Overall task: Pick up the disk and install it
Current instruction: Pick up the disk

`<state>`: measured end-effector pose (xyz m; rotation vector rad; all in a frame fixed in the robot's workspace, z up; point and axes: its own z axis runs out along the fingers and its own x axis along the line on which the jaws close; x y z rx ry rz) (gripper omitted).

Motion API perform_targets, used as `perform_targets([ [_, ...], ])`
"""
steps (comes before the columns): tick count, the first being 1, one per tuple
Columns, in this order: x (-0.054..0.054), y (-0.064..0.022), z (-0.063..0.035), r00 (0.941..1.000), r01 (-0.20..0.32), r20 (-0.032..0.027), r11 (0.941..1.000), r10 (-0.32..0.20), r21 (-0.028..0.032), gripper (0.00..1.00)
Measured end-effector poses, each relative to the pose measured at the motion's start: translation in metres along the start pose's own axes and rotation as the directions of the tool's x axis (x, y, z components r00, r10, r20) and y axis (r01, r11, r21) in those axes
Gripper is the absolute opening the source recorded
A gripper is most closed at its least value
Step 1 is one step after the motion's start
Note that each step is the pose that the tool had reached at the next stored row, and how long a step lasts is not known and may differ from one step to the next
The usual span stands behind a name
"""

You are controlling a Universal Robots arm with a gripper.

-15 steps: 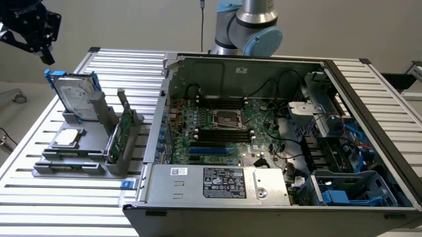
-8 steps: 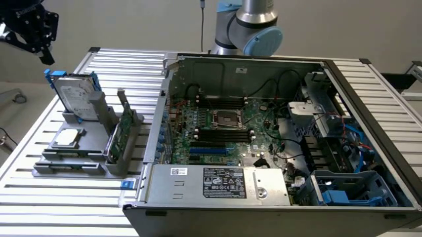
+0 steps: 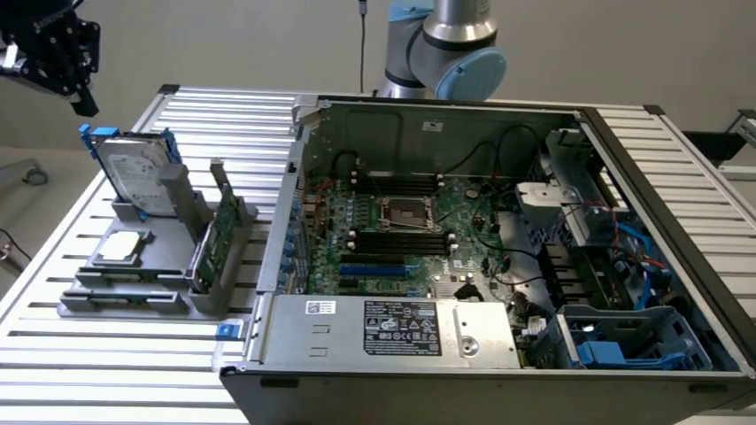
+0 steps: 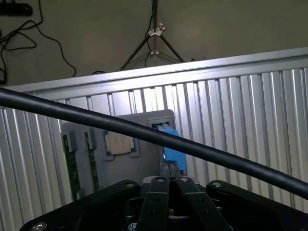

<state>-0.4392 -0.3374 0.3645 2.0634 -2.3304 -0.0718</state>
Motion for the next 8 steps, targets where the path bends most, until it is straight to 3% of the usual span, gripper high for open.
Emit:
perform_targets([
  [4,0.0000,-0.0001,0.0011,0.9977,0.068,0.0093,0.9977,-0.068,-0.0019,0.11],
  [8,0.0000,-0.0001,0.0023,0.9907,0.135,0.0188,0.9909,-0.135,-0.0031,0.11],
])
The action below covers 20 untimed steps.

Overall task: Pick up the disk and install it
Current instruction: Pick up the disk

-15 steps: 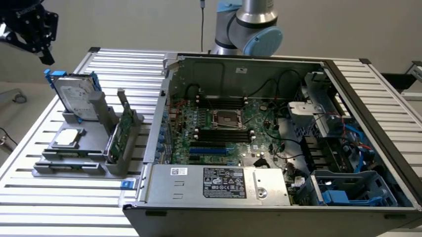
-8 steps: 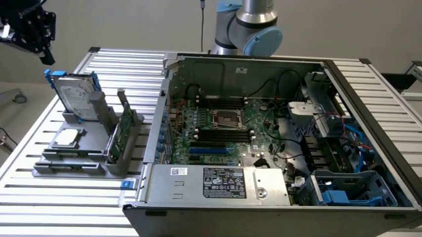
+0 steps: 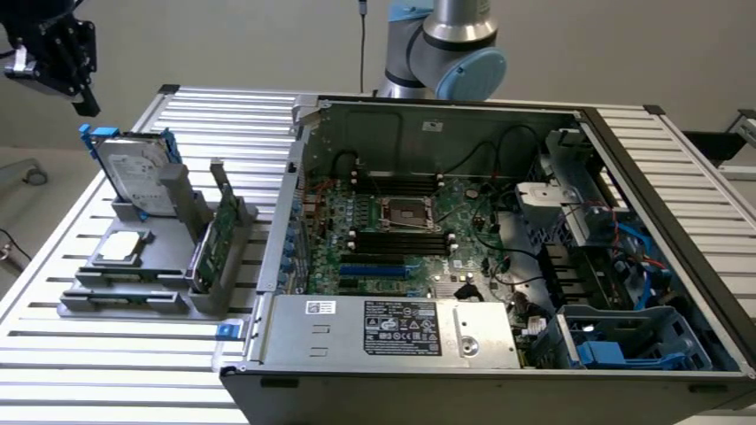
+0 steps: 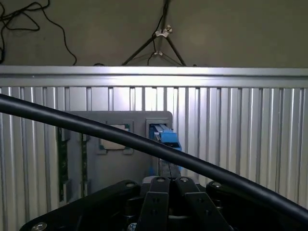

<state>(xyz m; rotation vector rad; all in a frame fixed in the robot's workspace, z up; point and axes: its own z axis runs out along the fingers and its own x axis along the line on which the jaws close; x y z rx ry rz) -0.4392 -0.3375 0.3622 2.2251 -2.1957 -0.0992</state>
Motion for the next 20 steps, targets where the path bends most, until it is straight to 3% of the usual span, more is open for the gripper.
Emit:
perform_targets([
  [1,0.000,0.0000,0.0003,0.9999,0.015,0.0021,0.9999,-0.015,-0.0005,0.11],
  [5,-0.001,0.0006,0.0006,0.9992,0.040,0.0010,0.9992,-0.040,-0.0011,0.11],
  [8,-0.001,0.0008,0.0006,0.9992,0.040,0.0003,0.9992,-0.040,-0.0010,0.24],
  [9,-0.001,0.0008,0.0008,0.9992,0.040,0.0003,0.9992,-0.040,-0.0004,0.24],
  [12,-0.001,0.0011,0.0042,0.9992,0.041,0.0000,0.9992,-0.041,0.0059,0.42],
  [14,-0.002,0.0013,0.0078,0.9991,0.042,-0.0004,0.9990,-0.042,0.0111,0.42],
  [15,-0.002,0.0014,0.0097,0.9991,0.043,-0.0005,0.9990,-0.043,0.0132,0.49],
  [20,-0.005,0.0020,0.0190,0.9989,0.047,-0.0011,0.9987,-0.047,0.0202,0.49],
])
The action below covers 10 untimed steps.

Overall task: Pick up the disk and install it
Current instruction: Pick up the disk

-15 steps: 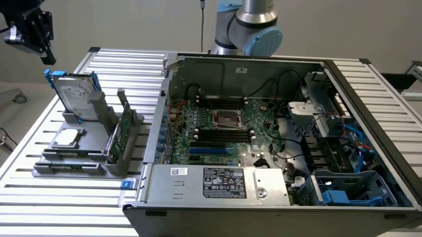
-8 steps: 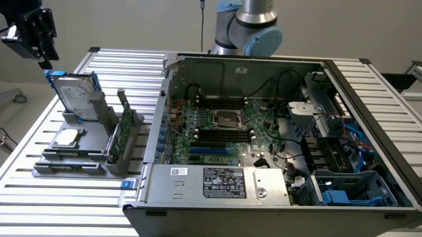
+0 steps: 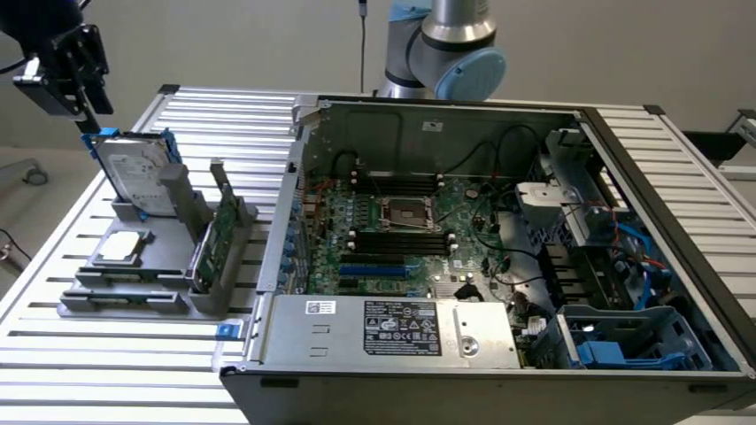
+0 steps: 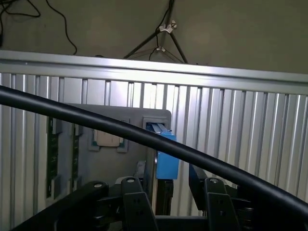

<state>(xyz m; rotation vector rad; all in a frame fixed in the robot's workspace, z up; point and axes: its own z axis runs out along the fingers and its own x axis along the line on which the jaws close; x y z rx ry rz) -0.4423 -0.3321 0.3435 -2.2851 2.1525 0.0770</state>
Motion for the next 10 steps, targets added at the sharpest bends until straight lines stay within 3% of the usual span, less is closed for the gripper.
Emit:
perform_targets([
  [10,-0.002,0.0017,0.0183,1.0000,0.004,-0.0007,1.0000,-0.004,0.0066,0.49],
])
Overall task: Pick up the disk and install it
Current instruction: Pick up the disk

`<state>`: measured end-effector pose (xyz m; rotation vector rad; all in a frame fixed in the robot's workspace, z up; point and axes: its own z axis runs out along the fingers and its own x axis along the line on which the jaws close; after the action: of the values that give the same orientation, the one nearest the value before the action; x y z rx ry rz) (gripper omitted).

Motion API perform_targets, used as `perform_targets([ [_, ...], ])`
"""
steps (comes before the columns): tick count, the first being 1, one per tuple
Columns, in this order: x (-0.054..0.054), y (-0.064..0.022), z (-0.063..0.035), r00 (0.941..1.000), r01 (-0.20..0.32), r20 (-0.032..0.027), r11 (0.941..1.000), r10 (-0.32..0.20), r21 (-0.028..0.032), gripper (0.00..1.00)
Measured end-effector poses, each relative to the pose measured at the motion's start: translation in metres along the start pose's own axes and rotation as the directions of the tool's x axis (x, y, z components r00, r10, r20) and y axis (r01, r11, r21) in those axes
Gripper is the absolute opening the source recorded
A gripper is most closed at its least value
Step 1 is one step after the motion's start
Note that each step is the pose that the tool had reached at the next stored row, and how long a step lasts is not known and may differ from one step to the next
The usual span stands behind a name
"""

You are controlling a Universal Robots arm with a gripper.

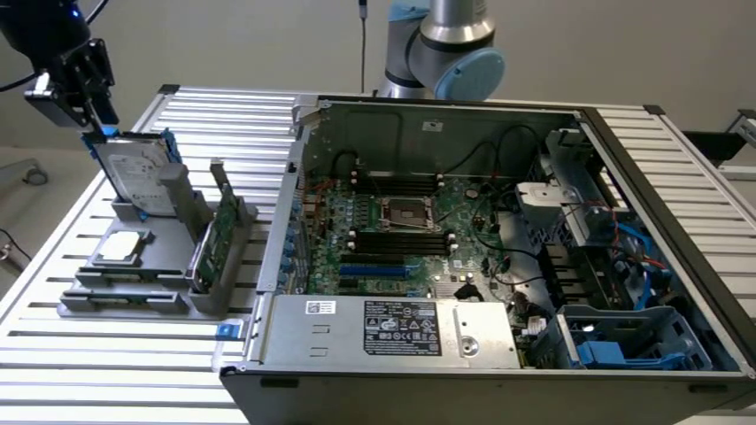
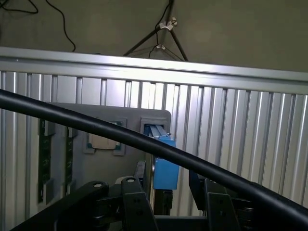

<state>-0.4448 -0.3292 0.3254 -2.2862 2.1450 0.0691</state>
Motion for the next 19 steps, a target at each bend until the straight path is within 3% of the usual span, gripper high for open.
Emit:
perform_targets([
  [7,-0.001,-0.0004,0.0128,1.0000,0.001,-0.0013,1.0000,-0.001,0.0015,0.49],
  [19,0.000,-0.0008,0.0343,0.9999,0.000,-0.0129,1.0000,0.000,0.0013,0.49],
])
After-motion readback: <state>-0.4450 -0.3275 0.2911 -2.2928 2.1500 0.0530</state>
